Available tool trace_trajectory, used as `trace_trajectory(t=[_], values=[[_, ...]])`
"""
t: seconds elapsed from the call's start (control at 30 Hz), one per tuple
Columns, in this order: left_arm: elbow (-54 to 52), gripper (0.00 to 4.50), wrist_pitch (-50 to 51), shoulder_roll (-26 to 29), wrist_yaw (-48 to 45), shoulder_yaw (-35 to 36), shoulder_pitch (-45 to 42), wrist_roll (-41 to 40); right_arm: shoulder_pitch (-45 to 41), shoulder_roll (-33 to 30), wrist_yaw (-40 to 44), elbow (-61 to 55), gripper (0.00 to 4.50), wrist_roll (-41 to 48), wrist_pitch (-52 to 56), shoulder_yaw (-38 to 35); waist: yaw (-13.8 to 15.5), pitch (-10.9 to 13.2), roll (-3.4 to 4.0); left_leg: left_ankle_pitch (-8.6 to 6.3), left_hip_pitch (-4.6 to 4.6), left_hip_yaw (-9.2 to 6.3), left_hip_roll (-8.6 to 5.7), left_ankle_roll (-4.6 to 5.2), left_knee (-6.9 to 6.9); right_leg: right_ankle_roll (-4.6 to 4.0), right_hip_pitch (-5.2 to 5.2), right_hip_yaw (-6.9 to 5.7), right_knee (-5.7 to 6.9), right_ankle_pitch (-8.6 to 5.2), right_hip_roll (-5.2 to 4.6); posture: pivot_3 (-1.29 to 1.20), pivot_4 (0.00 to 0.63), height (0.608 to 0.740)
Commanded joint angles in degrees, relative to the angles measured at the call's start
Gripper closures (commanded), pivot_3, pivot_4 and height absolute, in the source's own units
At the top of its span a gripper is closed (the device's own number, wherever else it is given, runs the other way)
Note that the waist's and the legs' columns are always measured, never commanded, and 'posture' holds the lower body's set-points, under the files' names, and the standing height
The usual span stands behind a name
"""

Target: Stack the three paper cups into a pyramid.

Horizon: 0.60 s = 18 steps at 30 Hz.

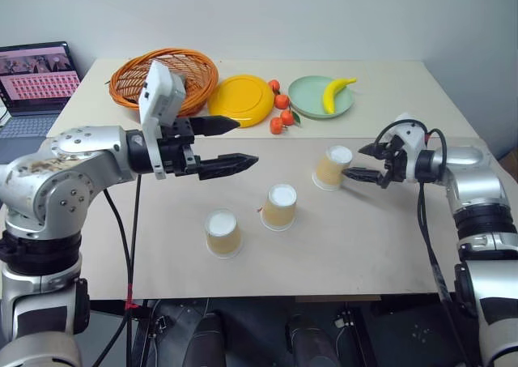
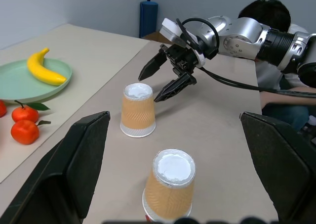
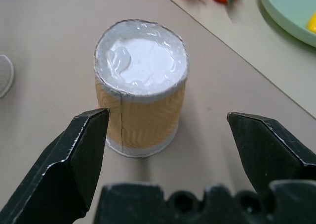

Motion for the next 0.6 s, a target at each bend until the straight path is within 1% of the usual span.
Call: trace_trajectory(t=[0.03,0.23,0.4,0.6], values=[[-2.1,0.00,0.0,0.5,0.6,2.1,0.2,-1.3,-1.9,-0.4,2.4,-3.9,0.04,0.5,0.4,0.0,0.0,0.0,0.00,0.00,0.00,0.00,0.00,0.00,0.00,0.00,0.00,0.00,0.00,0.00,0.00,0.00,0.150,0.732],[-2.3,0.00,-0.6,0.3,1.2,1.5,0.7,-1.3,-3.0,0.8,3.6,-5.8,0.04,0.7,1.4,0.5,0.0,0.0,0.00,0.00,0.00,0.00,0.00,0.00,0.01,0.00,0.00,-0.01,0.02,0.00,0.00,0.00,0.150,0.732],[-2.8,0.00,-1.4,0.2,2.0,1.4,0.5,-0.6,-4.3,2.1,4.0,-3.1,0.04,-0.2,0.1,1.0,0.0,0.0,0.00,0.00,0.00,0.00,0.00,0.00,0.00,0.00,-0.01,-0.01,0.01,0.00,0.00,0.00,0.150,0.732],[-3.6,0.00,-0.6,0.3,3.6,2.3,0.1,-1.9,-6.5,3.4,3.9,2.6,0.04,-1.7,-3.1,1.7,0.0,0.0,0.00,0.00,0.00,-0.01,0.00,0.00,0.00,-0.01,0.00,-0.01,0.00,0.00,0.00,0.00,0.150,0.732]])
